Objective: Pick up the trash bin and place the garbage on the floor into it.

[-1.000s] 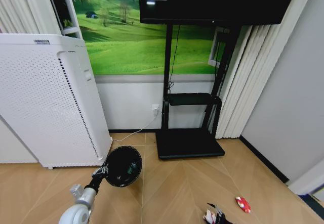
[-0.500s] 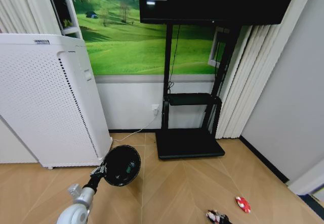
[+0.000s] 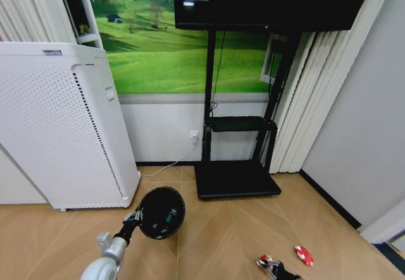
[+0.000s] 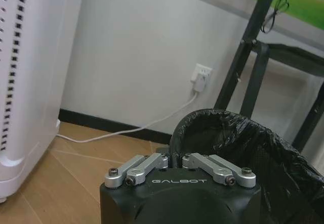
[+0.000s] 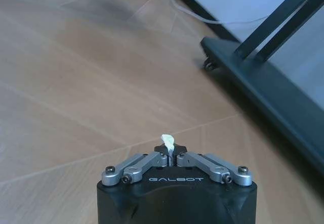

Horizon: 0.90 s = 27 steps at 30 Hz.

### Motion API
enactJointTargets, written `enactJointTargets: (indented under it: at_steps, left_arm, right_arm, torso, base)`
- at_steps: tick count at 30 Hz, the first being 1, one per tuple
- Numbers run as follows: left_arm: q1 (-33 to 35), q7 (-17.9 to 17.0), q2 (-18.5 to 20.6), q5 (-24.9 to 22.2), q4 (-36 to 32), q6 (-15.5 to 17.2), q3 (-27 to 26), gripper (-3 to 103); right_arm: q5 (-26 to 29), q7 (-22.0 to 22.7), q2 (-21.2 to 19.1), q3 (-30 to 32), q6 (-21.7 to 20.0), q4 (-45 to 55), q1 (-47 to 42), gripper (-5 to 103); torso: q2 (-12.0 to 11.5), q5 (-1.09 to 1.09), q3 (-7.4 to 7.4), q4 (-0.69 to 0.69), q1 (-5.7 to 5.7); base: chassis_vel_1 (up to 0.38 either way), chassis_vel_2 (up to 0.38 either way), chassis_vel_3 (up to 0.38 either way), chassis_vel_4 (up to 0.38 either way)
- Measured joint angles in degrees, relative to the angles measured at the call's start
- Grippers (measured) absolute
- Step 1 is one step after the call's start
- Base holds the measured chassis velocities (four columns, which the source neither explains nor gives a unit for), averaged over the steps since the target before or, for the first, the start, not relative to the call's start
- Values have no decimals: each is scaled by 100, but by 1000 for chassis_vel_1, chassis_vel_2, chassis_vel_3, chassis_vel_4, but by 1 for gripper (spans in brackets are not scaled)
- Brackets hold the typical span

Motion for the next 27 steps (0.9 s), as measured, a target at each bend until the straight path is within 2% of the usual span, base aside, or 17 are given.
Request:
enactJointTargets:
  at_steps: [2, 4, 5, 8, 9, 12, 13, 14, 17, 21, 24, 27]
  left_arm:
    - [-86, 6, 67, 10, 91, 0, 112, 6]
    - [-356, 19, 262, 37, 309, -4, 451, 6]
    - [-356, 19, 262, 37, 309, -4, 451, 6]
    - [-1151, 26, 587, 38, 633, -13, 1275, 6]
    - [-1151, 26, 587, 38, 633, -13, 1275, 6]
    - [-2047, 26, 736, -32, 960, -17, 2139, 6]
    - [-2047, 26, 736, -32, 960, -17, 2139, 6]
    - [-2332, 26, 740, -69, 1089, -17, 2409, 6]
    - [-3163, 33, 589, -134, 1561, -45, 3105, 6]
    - [-3509, 45, 479, -152, 1793, -70, 3418, 6]
    - [-3967, 68, 285, -194, 2139, -89, 3935, 6]
    - [-4078, 76, 227, -205, 2227, -98, 4072, 6]
  right_arm:
    - [165, -6, -51, 13, -38, 204, -48, 3]
    - [592, -51, -186, 12, -120, 763, -140, 3]
    - [592, -51, -186, 12, -120, 763, -140, 3]
    - [1418, -101, -338, 34, -279, 1672, -348, 3]
    - [1418, -101, -338, 34, -279, 1672, -348, 3]
    - [2160, -109, -384, 137, -458, 2422, -654, 3]
    - [2160, -109, -384, 137, -458, 2422, -654, 3]
    - [2363, -108, -391, 161, -527, 2679, -787, 3]
    - [2844, -63, -392, 185, -715, 3415, -1115, 3]
    - [2999, -37, -380, 184, -807, 3726, -1233, 3]
    - [3192, 9, -366, 159, -933, 4150, -1300, 3]
    - [3234, 21, -365, 145, -968, 4240, -1302, 3]
  torso:
    - [0, -1, 0, 0, 0]
    - [0, -1, 0, -1, 0]
    - [0, -1, 0, -1, 0]
    - [0, -1, 0, 2, 0]
    - [0, -1, 0, 2, 0]
    - [0, -2, 0, -3, 0]
    - [0, -2, 0, -3, 0]
    - [0, 0, 0, 0, 0]
    - [0, 0, 0, -1, 0]
    - [0, 0, 0, -2, 1]
    - [0, 0, 0, -2, 0]
    - [0, -1, 0, -2, 1]
  base:
    - [0, 0, 0, 0]
    - [0, 0, 0, 0]
    - [0, 0, 0, 0]
    - [0, 0, 0, 0]
    - [0, 0, 0, 0]
    - [0, 0, 0, 0]
    - [0, 0, 0, 0]
    - [0, 0, 0, 0]
    - [0, 0, 0, 0]
    - [0, 0, 0, 0]
    - [0, 0, 0, 0]
    - [0, 0, 0, 0]
